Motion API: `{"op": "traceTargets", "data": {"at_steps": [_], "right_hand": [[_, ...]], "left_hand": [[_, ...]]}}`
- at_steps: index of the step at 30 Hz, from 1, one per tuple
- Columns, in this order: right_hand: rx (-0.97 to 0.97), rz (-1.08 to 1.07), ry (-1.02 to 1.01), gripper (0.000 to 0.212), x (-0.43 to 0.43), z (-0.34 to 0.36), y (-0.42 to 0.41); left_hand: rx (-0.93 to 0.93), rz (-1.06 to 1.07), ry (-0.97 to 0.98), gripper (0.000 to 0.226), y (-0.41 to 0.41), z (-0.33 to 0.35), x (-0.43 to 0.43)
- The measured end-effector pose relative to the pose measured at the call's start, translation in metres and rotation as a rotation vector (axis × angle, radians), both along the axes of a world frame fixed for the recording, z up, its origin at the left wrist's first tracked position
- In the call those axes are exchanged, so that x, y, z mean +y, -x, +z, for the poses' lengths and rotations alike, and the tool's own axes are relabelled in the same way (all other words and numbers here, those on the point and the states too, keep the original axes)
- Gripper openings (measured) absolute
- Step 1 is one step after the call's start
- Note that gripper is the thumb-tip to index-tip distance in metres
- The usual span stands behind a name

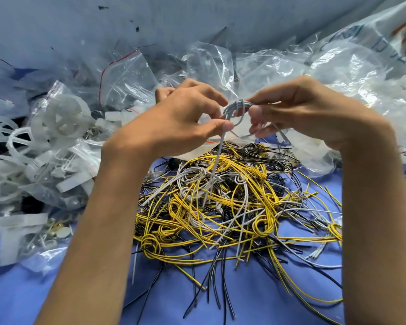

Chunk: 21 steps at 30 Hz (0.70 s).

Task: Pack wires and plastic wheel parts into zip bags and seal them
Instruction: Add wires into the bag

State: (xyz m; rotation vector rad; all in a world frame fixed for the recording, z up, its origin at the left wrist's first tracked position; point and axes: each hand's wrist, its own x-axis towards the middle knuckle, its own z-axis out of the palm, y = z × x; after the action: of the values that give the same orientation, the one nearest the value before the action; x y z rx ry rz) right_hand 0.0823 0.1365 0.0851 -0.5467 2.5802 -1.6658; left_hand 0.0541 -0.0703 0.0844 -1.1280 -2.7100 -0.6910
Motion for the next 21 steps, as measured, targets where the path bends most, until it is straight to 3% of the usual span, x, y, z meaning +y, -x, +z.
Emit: {"op": "traceTargets", "data": {"at_steps": [6, 9, 13, 21], "right_hand": [[-0.006, 0.04, 0.04, 0.025, 0.004, 0.002, -0.002], [0.003, 0.015, 0.008, 0.028, 0.006, 0.004, -0.003], [0.085, -0.098, -0.169, 0.017, 0.007, 0.004, -0.002], [0.116, -0.115, -0.229, 0.011, 0.01, 0.006, -0.004]], "left_hand": [[0.036, -0.008, -0.009, 0.019, 0.002, 0.0, -0.001], [0.024, -0.008, -0.04, 0.03, 0.004, 0.001, -0.004], [0.027, -0.009, -0.041, 0.035, 0.006, 0.003, -0.009], [0.065, -0.018, 0.007, 0.029, 0.006, 0.007, -0.022]]}}
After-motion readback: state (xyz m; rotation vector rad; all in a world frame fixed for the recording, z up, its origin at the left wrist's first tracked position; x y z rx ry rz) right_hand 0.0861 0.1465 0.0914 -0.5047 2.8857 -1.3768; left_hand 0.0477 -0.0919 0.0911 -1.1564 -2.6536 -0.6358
